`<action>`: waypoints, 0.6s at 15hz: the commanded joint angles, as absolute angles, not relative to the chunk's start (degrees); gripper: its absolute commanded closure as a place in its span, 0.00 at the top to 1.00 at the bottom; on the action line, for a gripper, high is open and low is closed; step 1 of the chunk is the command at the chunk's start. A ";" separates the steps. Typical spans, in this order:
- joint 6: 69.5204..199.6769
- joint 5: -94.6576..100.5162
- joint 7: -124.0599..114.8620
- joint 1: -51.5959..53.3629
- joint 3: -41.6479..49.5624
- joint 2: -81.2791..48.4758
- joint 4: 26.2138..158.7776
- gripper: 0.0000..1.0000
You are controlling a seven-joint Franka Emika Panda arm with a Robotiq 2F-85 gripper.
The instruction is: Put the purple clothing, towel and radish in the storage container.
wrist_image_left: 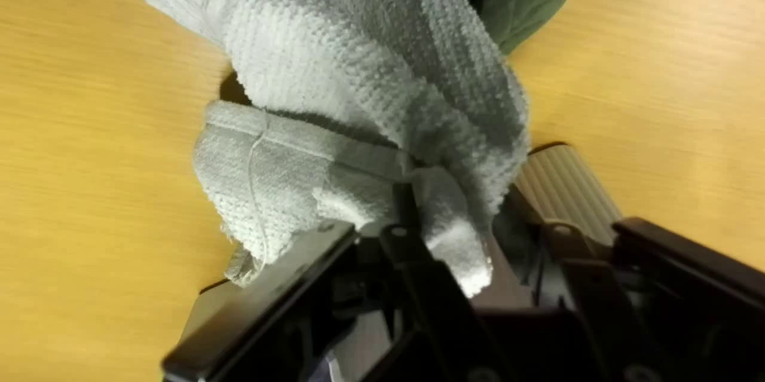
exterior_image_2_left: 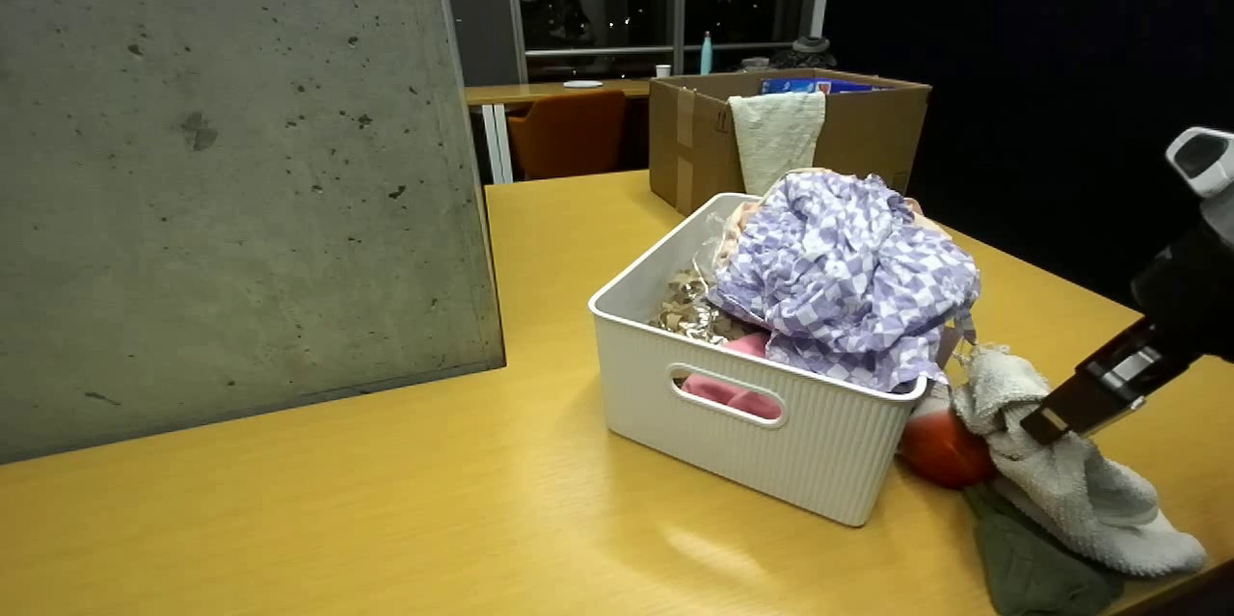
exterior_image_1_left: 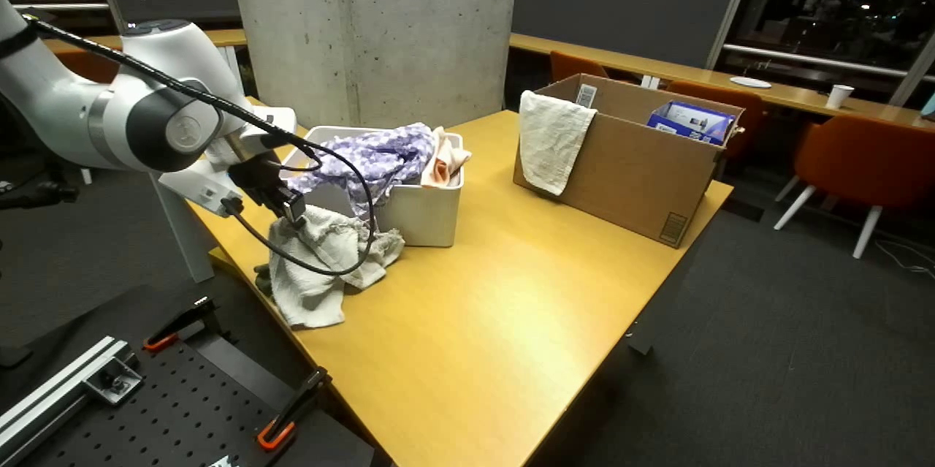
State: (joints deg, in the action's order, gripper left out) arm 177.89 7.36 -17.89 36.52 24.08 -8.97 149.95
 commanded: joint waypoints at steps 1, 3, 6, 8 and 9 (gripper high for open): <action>179.04 6.84 -16.94 34.92 23.89 -7.12 149.59 0.69; 178.60 7.56 -17.88 34.96 25.46 -5.80 149.88 0.84; 176.92 7.96 -18.87 34.76 27.81 -3.65 151.28 1.00; 176.89 8.37 -19.49 34.64 29.62 -2.45 152.54 1.00; 176.82 8.21 -19.53 34.51 30.26 -2.04 153.19 1.00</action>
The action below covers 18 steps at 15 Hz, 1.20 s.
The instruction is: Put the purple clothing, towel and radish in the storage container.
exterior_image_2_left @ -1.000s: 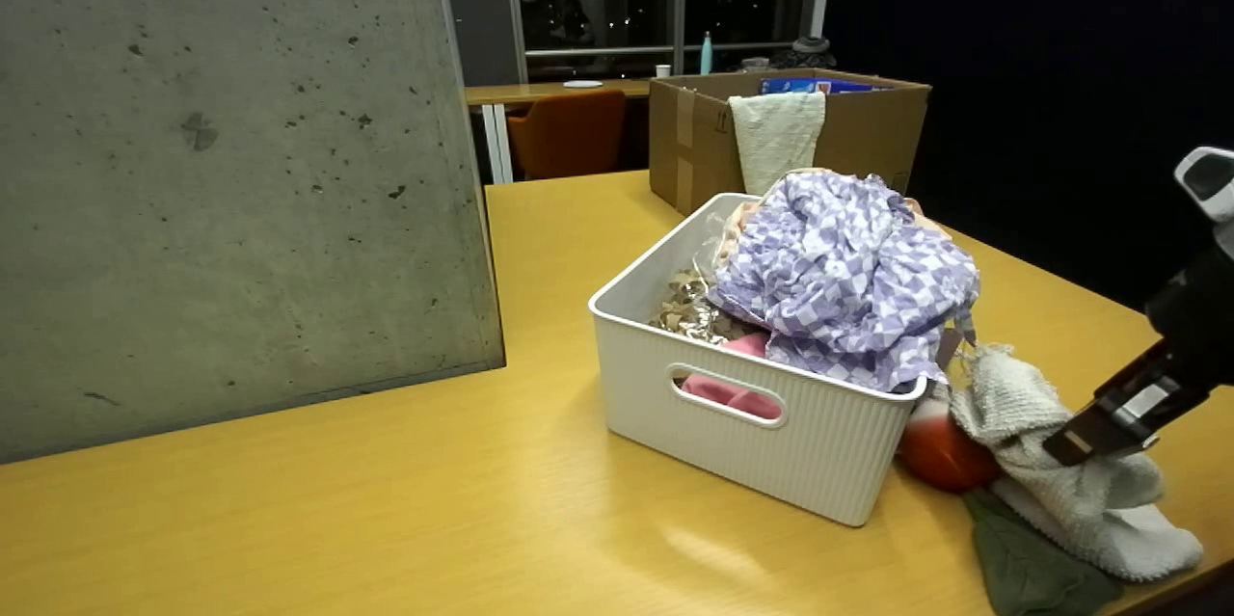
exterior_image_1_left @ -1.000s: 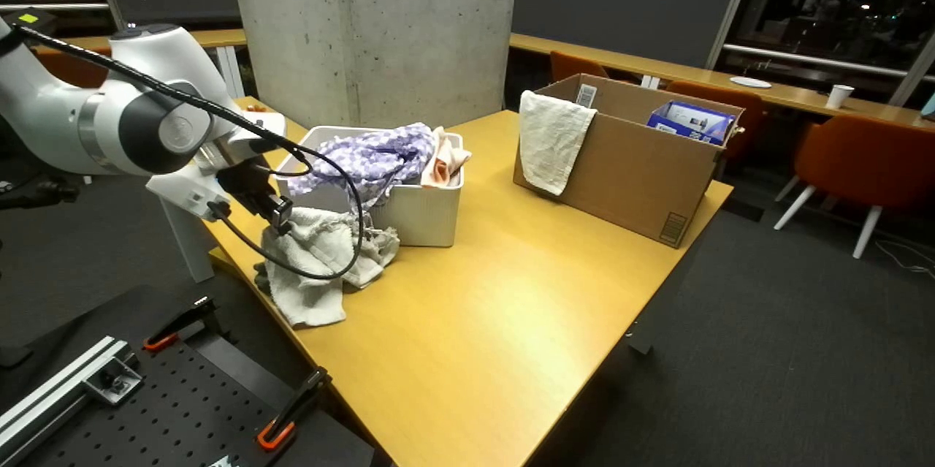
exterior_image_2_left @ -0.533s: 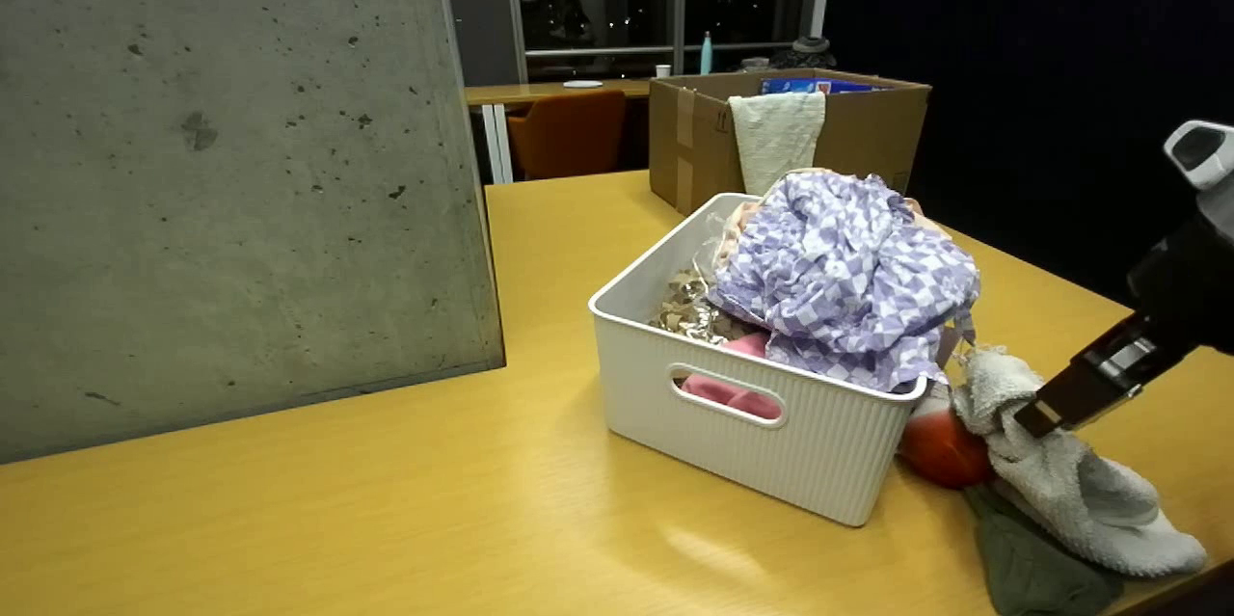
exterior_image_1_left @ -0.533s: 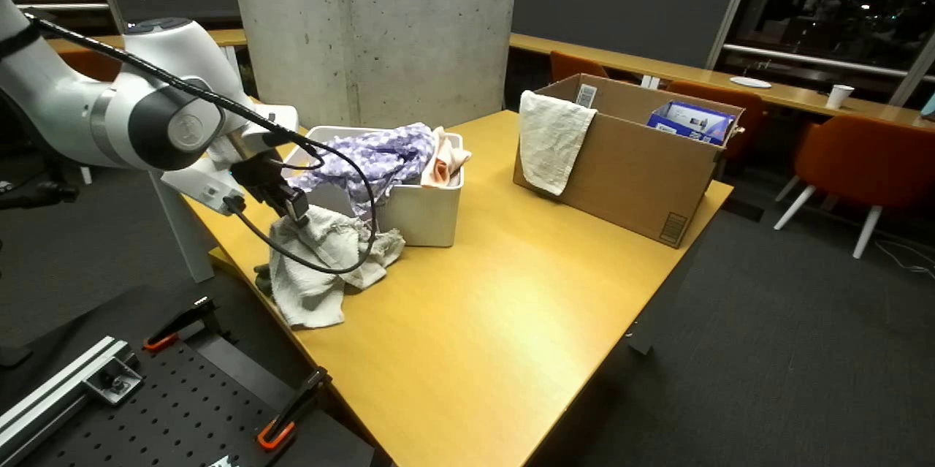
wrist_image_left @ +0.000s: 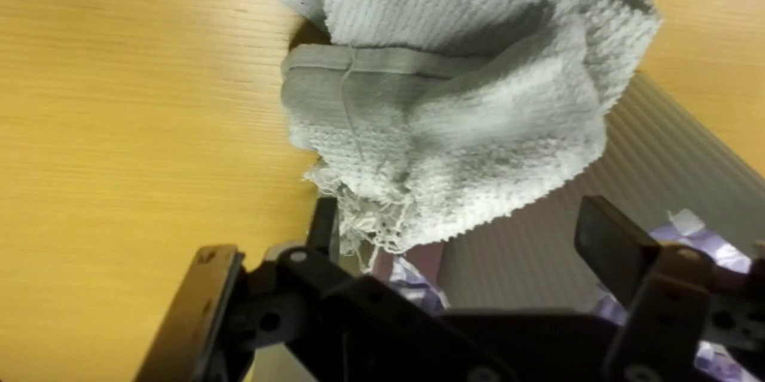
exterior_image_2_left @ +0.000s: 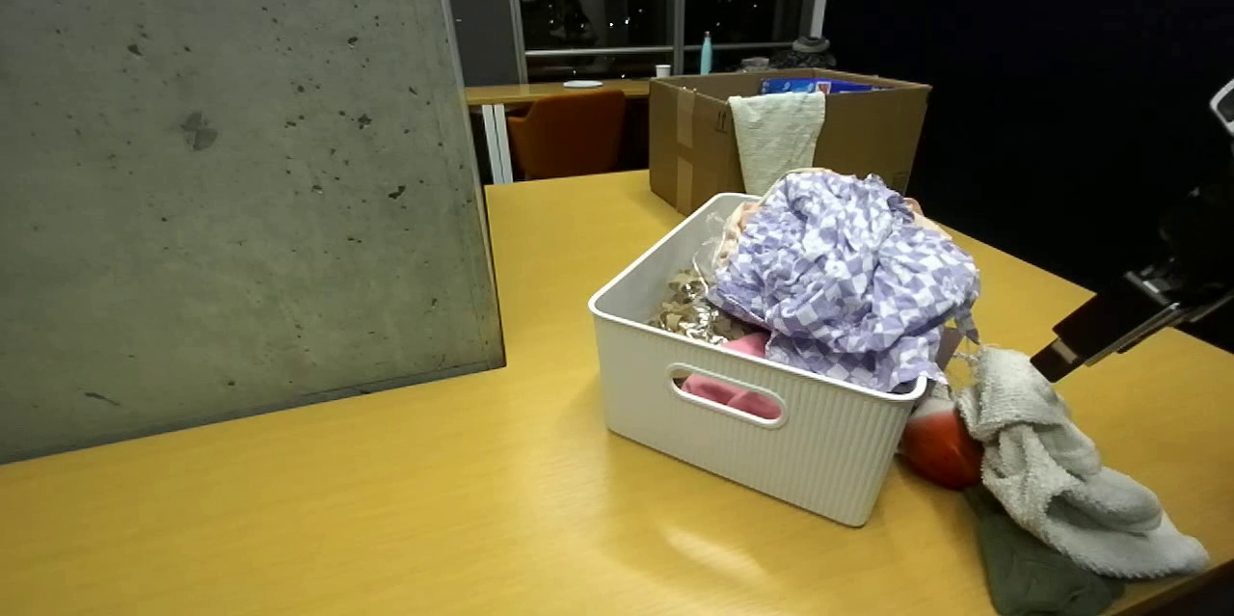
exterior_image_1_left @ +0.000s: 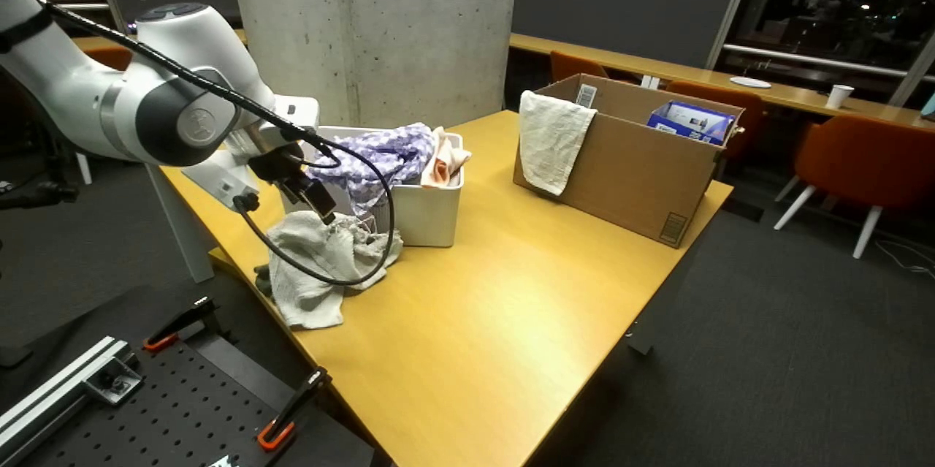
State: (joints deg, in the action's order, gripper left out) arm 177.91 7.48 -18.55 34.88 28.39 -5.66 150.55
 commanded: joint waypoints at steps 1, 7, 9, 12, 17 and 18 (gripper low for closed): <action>177.19 7.94 -19.64 34.35 30.80 -2.11 153.66 1.00; 176.24 4.06 -18.29 32.45 29.79 -4.21 154.04 1.00; 175.40 2.09 -18.12 32.14 28.79 -5.30 153.06 1.00; 172.55 -4.02 -16.44 31.11 25.86 -6.30 151.82 1.00; 173.88 -4.50 -15.55 15.46 10.54 -11.14 147.05 1.00; 173.96 -4.68 -15.34 13.38 8.73 -12.54 145.81 1.00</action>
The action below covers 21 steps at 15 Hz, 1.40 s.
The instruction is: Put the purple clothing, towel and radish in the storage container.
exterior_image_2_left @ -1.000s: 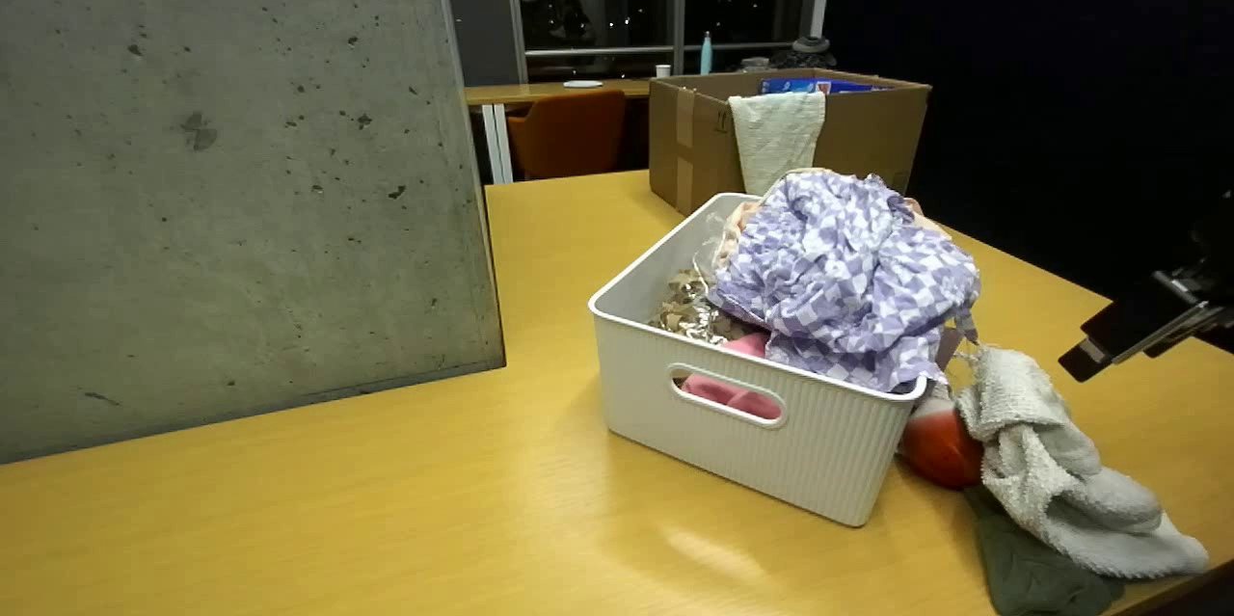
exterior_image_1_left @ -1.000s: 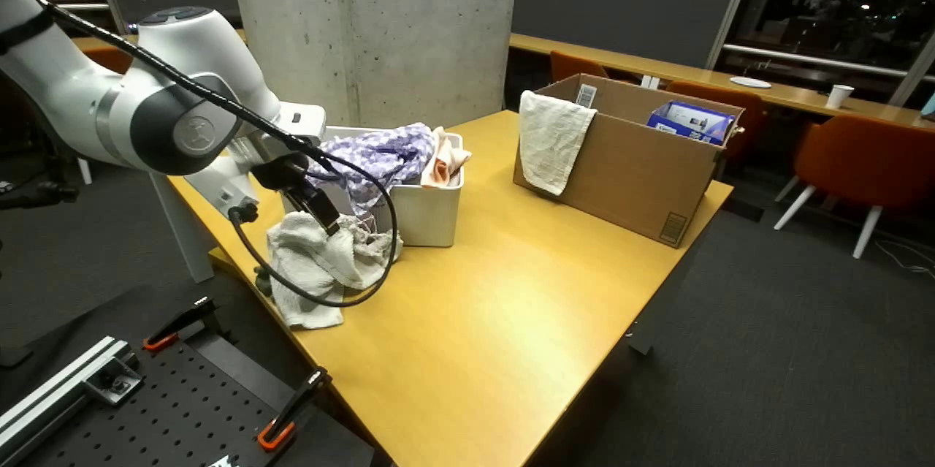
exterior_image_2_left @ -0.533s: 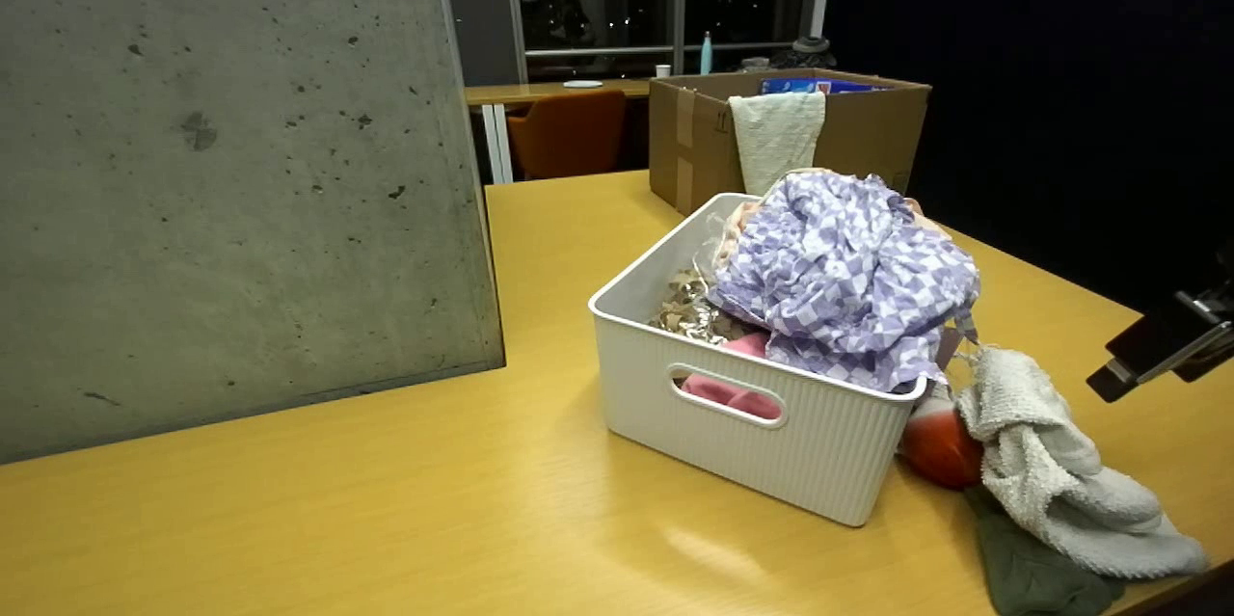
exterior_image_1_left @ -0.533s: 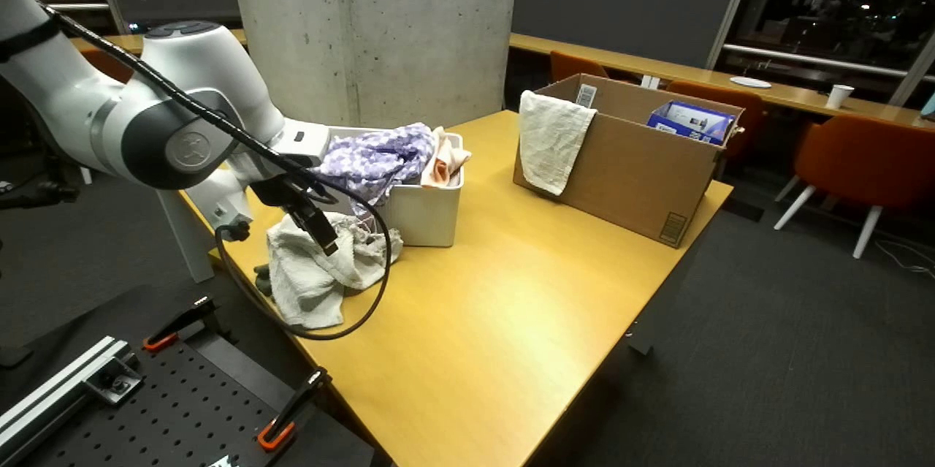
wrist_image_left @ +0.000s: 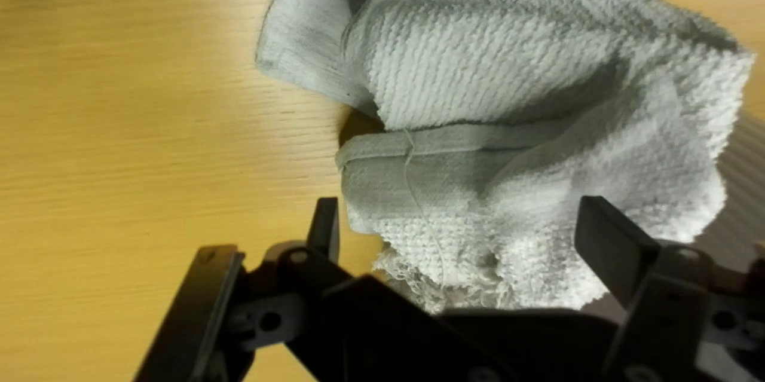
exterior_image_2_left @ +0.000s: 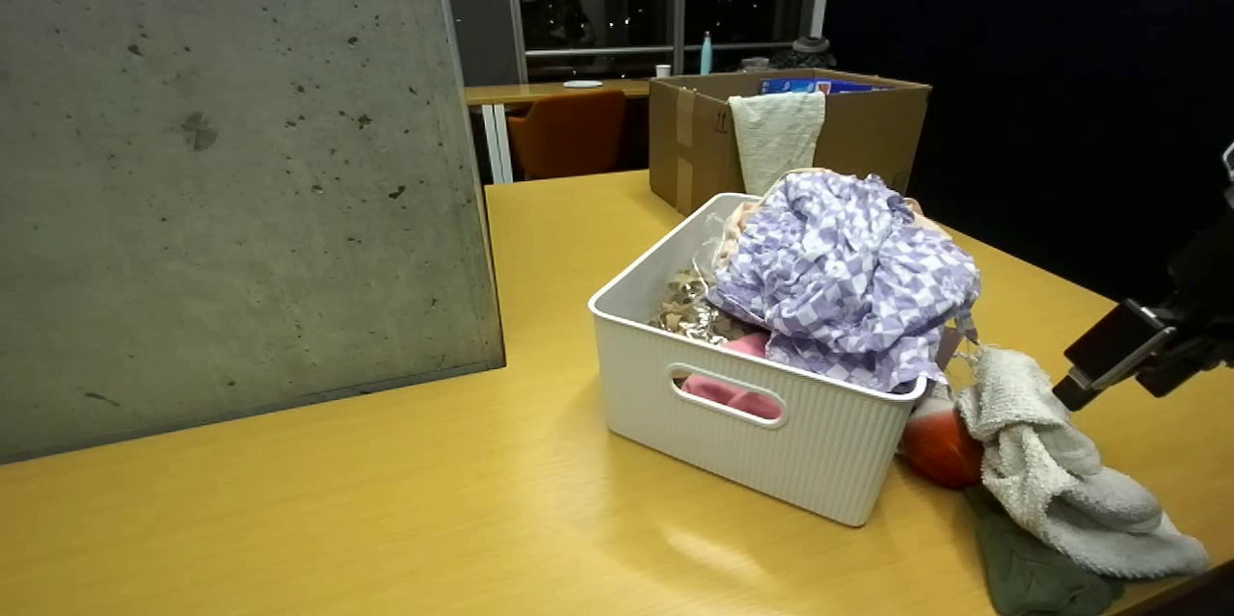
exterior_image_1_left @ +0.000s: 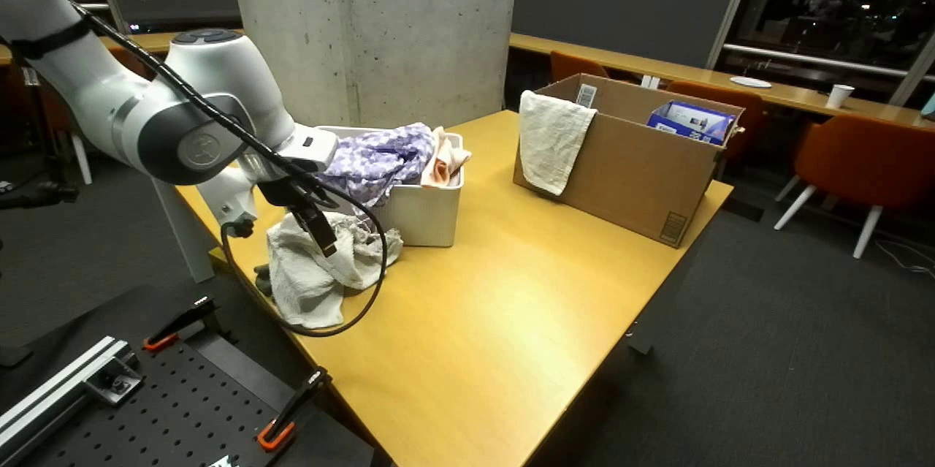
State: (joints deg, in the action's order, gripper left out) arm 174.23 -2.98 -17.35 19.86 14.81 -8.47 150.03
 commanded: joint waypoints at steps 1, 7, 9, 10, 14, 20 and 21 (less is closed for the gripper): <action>174.12 -4.87 -15.15 11.60 7.24 -14.06 144.58 1.00; 175.52 -5.13 -12.17 4.56 0.63 -21.43 139.23 1.00; 175.89 -5.89 -11.03 2.41 -1.90 -23.37 138.26 1.00; 176.19 -6.24 -10.38 1.56 -2.79 -24.45 137.95 1.00; 177.13 -7.14 -7.58 -2.95 -6.68 -27.22 136.93 1.00; 178.55 -6.23 -3.98 -7.75 -9.45 -30.43 135.18 1.00; 178.90 -6.06 -3.47 -8.25 -9.78 -30.78 134.95 0.75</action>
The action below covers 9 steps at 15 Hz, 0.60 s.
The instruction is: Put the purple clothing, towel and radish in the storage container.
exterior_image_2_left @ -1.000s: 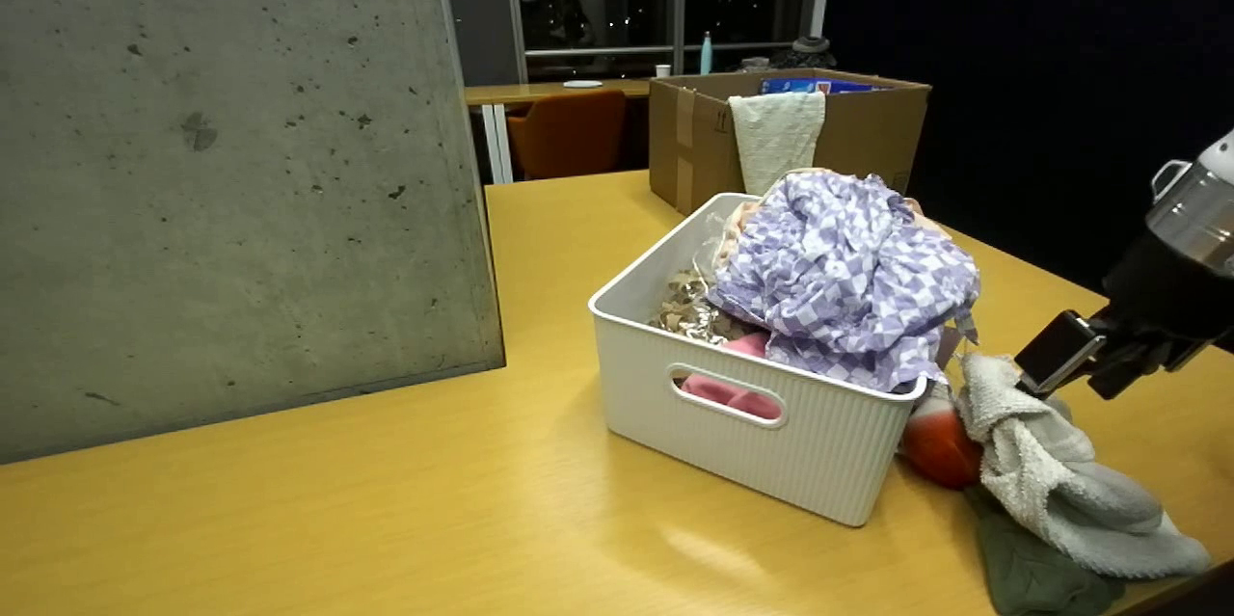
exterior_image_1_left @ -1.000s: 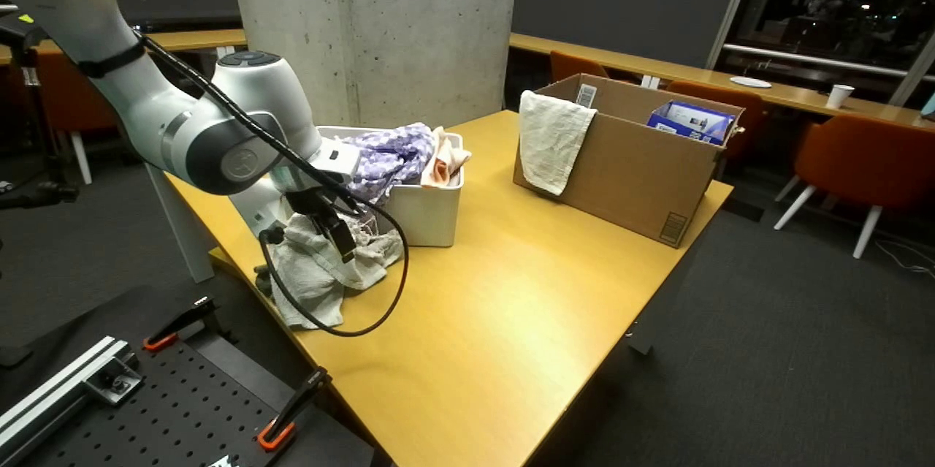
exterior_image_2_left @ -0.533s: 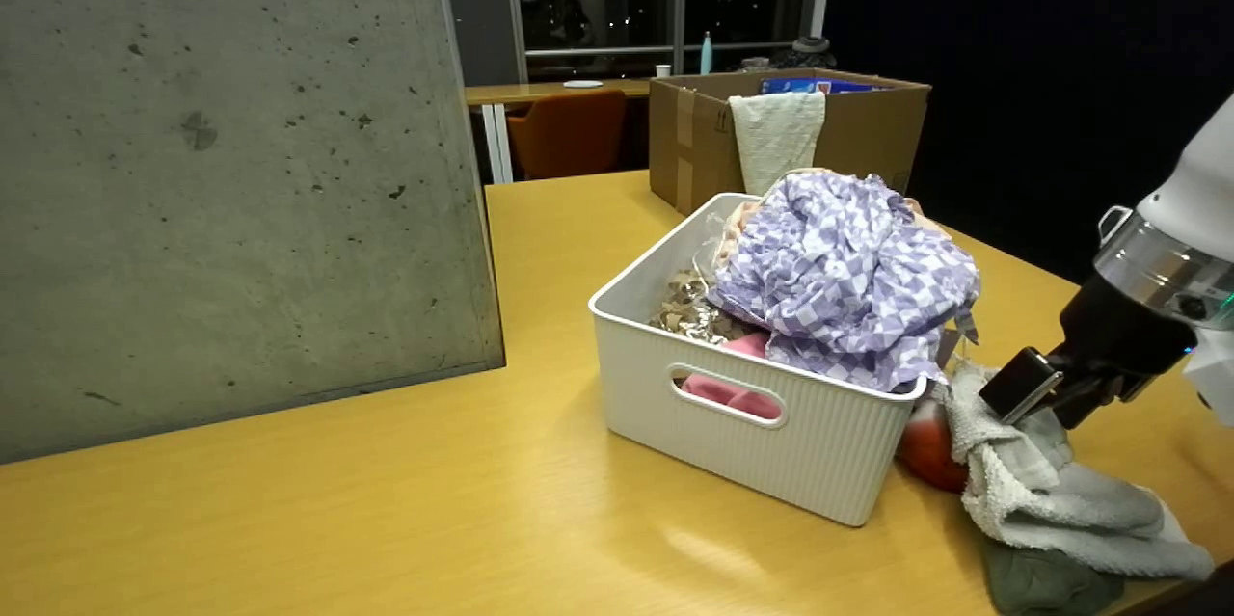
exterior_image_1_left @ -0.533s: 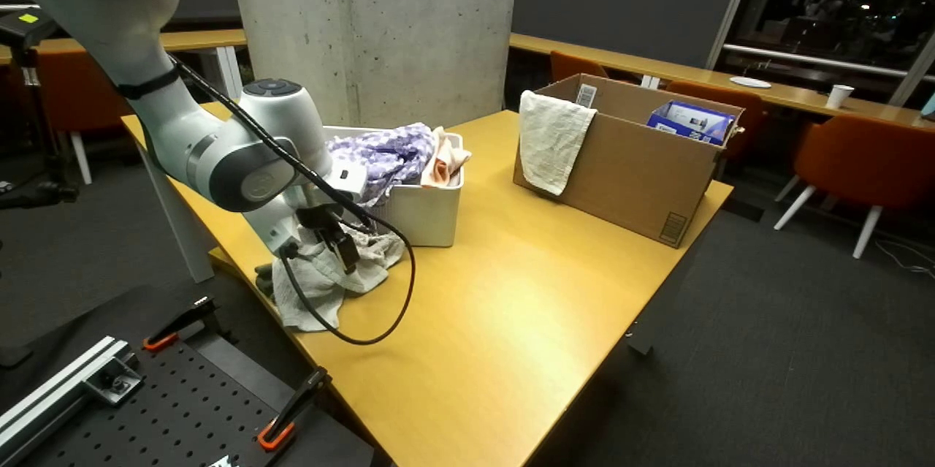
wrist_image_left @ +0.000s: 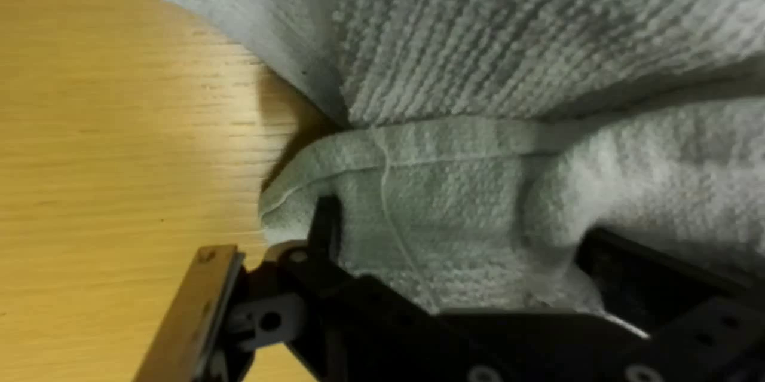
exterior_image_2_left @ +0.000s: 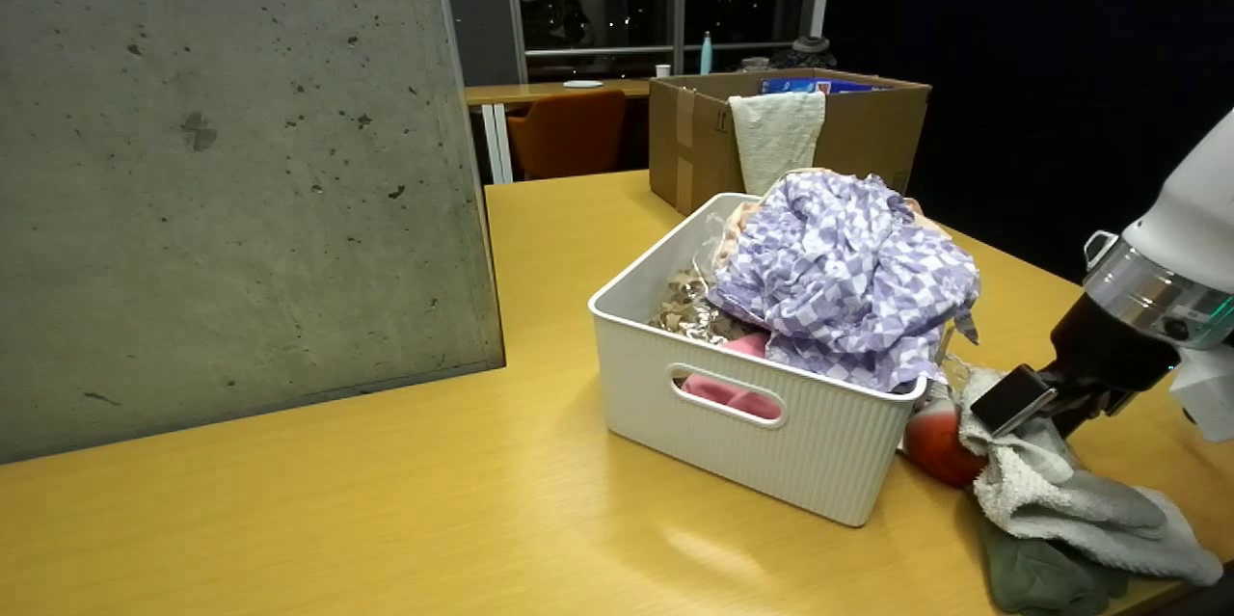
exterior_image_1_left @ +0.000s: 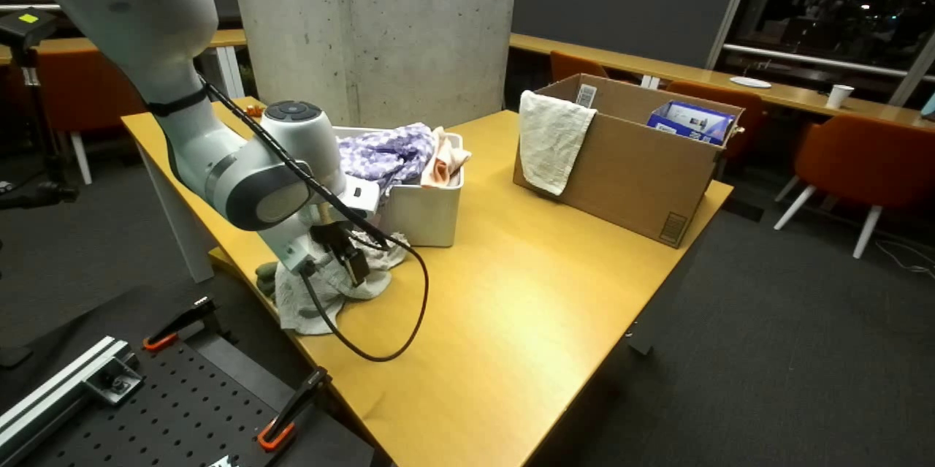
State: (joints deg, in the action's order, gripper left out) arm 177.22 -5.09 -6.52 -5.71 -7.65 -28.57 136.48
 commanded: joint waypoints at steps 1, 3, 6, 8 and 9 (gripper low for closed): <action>179.18 -5.89 -3.15 -8.49 -9.97 -30.88 134.93 0.74; 179.36 -5.77 -2.79 -8.56 -10.18 -30.76 135.02 0.58; 180.03 -5.64 -2.79 -7.76 -10.34 -29.37 136.06 0.34; 180.73 -5.56 -3.09 -7.06 -10.42 -27.99 137.34 0.21; 181.26 -5.56 -3.38 -6.58 -10.17 -27.16 138.13 0.12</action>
